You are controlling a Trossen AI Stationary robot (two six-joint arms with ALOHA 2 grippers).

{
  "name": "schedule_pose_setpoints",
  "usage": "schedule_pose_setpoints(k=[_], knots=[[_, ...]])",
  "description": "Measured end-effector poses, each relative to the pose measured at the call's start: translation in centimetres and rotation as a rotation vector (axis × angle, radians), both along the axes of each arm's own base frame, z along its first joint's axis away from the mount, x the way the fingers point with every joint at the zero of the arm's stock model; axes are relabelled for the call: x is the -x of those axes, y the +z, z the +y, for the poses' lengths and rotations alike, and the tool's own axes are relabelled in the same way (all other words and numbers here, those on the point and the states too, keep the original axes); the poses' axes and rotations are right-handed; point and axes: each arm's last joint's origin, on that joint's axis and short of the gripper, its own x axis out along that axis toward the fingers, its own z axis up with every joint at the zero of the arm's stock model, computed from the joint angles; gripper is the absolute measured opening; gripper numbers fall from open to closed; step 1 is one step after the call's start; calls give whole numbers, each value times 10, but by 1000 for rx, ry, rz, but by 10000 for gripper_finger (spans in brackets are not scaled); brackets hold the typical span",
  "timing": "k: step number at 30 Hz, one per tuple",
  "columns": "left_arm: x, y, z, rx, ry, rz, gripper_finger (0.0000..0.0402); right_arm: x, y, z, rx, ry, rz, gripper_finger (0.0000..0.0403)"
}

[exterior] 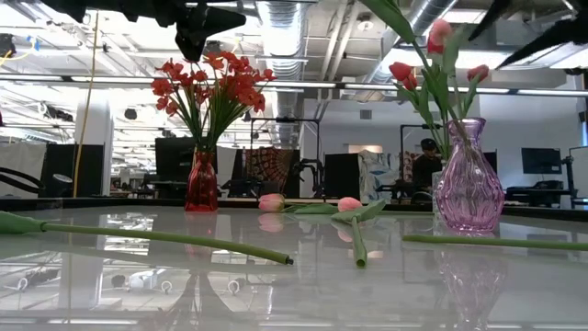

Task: Sort flowers into vase by color
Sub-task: Put the pink tulip into the purple flower vase

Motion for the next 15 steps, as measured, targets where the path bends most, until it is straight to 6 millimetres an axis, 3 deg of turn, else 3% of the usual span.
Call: schedule_pose_setpoints(k=[6, 15], knots=[[1, 1, -8, -17, -168, -8, 173, 5, -3, 9, -314, -168, -159, 235], [-10, -19, -52, -74, -393, 76, 173, 1, -8, 33, -831, -403, -343, 235]])
